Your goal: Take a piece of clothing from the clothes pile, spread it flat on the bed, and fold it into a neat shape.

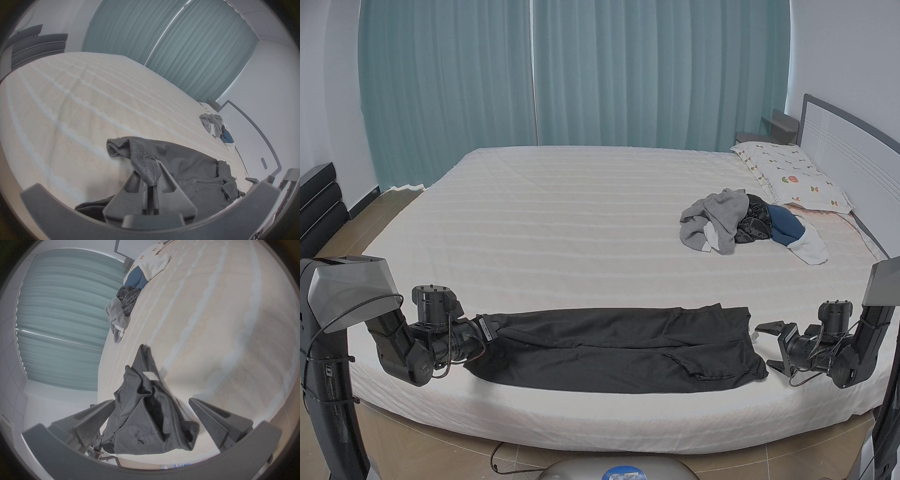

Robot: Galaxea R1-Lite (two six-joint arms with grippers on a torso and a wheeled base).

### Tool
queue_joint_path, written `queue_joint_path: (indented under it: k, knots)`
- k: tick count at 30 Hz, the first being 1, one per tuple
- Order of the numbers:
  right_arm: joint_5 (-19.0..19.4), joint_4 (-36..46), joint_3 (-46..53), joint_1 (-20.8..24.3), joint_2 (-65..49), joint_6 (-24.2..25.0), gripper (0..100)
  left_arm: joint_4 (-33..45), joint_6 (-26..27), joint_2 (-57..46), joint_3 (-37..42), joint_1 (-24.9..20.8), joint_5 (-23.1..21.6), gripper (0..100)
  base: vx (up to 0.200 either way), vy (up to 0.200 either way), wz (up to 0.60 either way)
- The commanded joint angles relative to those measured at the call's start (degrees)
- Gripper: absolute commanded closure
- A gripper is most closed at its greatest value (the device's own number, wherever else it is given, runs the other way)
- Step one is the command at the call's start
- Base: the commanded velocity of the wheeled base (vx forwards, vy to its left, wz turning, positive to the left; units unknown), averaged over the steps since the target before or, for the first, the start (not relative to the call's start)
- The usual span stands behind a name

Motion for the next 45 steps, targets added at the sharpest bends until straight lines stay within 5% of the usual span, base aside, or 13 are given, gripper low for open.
queue_joint_path:
  k: [1, 17, 25, 35, 45]
  knots:
    - [-0.03, 0.01, 0.01, 0.0, 0.12, -0.02, 0, 2.46, -0.11, -3.56, -1.6, -2.07, 2.25, 100, 0.0, -0.2, 0.0]
    - [-0.03, 0.01, 0.27, 0.35, 0.3, -0.37, 0, 32.08, -3.1, -9.71, -17.42, -12.18, 11.74, 100, 0.0, -0.2, 0.0]
    - [-0.21, 0.01, 0.36, 0.44, 0.48, -0.55, 0, 45.26, -6.62, -9.8, -26.65, -16.57, 12.18, 100, 0.0, -0.2, 0.0]
    - [-0.29, 0.01, 0.27, 0.44, 0.56, -0.63, 0, 56.6, -7.32, -6.72, -37.99, -19.65, 12.18, 100, 0.0, -0.2, 0.0]
    - [-0.47, 0.01, 0.27, 0.79, 0.65, -0.63, 0, 59.41, -11.36, 0.48, -46.08, -22.9, 12.35, 100, 0.0, -0.04, 0.0]
